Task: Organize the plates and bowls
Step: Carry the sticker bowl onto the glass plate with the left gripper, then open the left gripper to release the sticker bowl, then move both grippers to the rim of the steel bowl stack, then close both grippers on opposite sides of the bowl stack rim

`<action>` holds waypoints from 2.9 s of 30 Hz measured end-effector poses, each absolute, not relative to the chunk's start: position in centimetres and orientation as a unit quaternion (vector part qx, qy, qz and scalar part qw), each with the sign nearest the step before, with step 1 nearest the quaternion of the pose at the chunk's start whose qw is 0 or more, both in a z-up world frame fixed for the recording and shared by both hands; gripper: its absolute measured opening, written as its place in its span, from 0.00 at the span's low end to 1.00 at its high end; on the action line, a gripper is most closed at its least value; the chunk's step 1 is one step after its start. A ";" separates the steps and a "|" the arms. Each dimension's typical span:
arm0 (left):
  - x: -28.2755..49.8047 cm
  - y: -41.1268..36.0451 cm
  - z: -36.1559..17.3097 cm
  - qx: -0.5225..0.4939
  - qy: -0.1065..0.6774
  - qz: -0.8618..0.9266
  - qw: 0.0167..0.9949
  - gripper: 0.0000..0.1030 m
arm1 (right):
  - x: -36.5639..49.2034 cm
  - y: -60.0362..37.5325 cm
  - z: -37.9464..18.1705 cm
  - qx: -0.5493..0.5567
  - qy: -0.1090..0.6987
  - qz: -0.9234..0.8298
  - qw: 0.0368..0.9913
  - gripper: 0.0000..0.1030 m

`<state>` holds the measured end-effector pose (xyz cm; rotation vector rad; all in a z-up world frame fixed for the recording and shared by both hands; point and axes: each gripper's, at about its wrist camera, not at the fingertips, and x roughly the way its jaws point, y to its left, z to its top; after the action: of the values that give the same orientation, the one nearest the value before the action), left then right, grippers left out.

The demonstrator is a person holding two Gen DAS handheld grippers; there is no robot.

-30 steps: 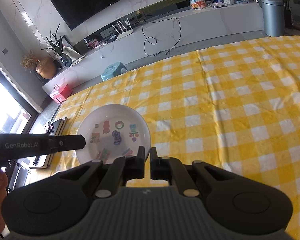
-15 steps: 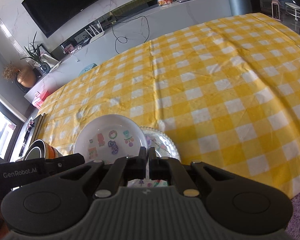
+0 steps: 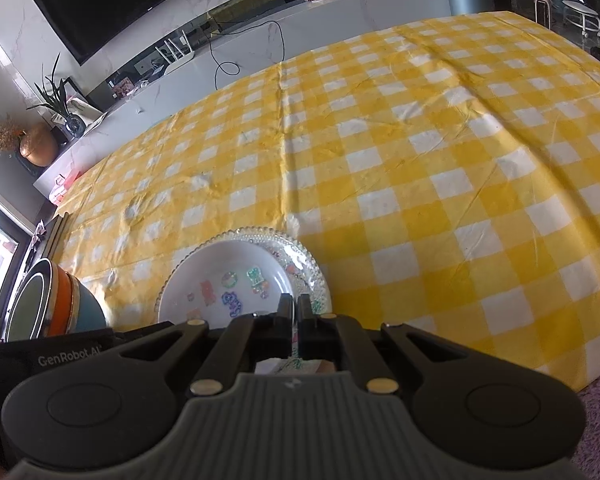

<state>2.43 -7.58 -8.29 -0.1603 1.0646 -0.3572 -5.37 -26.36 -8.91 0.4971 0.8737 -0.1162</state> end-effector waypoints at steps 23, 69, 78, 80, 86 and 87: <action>2.4 -7.8 -8.8 -0.055 0.511 -0.173 0.840 0.32 | -4.8 -25.8 -9.6 0.227 0.414 -0.047 0.880 0.19; -0.4 8.6 0.2 -0.094 0.318 -0.051 0.942 0.72 | -3.9 -13.0 -1.7 0.147 0.370 0.037 0.917 0.79; 1.1 11.4 -2.4 -0.161 0.367 -0.048 0.915 0.72 | -1.7 -9.7 -2.0 0.156 0.392 0.067 0.904 0.79; 1.5 11.9 -3.2 -0.179 0.380 -0.053 0.906 0.72 | -1.2 -9.2 -2.4 0.157 0.404 0.069 0.899 0.79; 2.5 13.0 -5.3 -0.219 0.413 -0.050 0.882 0.72 | 0.7 -8.5 -4.4 0.169 0.443 0.068 0.878 0.74; 2.7 13.2 -5.7 -0.228 0.420 -0.052 0.877 0.72 | 1.0 -8.4 -4.8 0.172 0.448 0.066 0.875 0.73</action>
<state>2.72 13.16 -5.72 -0.4765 0.8756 -0.1085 0.99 -8.43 -4.77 0.3588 0.9357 0.1381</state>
